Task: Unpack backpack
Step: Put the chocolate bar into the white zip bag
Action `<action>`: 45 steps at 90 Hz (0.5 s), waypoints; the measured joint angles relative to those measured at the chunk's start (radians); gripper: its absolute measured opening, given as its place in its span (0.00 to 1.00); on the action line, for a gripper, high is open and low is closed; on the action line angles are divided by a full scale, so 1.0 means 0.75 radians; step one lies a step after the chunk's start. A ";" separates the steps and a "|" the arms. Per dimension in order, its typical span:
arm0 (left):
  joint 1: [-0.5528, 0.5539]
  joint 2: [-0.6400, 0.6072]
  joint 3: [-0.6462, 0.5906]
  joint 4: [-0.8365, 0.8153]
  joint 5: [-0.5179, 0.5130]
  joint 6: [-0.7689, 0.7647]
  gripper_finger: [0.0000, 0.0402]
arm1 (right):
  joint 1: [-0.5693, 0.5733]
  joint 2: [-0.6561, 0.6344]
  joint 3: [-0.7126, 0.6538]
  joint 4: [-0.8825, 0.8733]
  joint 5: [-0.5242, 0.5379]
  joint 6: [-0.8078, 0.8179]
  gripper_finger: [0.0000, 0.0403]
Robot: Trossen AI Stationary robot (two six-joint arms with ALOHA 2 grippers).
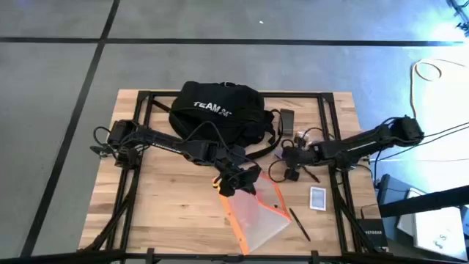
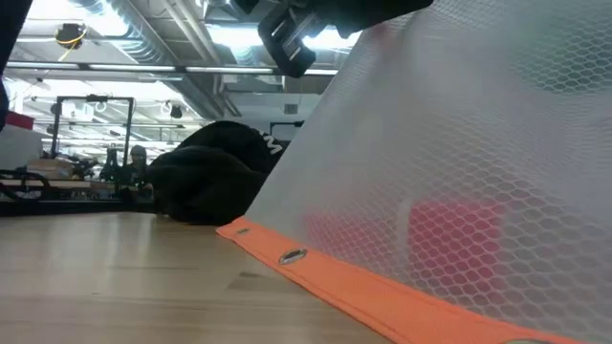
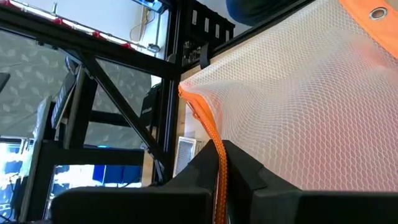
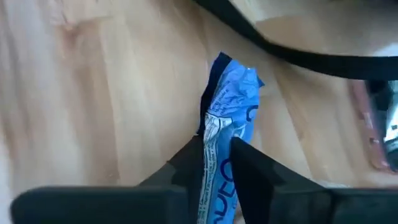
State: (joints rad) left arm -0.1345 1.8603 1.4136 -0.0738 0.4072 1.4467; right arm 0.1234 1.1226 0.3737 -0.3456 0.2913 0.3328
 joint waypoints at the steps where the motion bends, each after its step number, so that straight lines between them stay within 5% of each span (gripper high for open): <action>1: 0.000 0.000 0.000 0.000 0.000 0.000 0.00 | 0.000 -0.013 0.000 -0.008 0.000 0.001 0.15; 45: 0.013 0.000 0.000 0.002 0.000 -0.010 0.00 | 0.002 -0.535 0.150 -0.029 -0.372 0.151 0.01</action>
State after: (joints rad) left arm -0.1246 1.8603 1.4136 -0.0723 0.4072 1.4395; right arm 0.1249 0.7215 0.4865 -0.3676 0.0124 0.4462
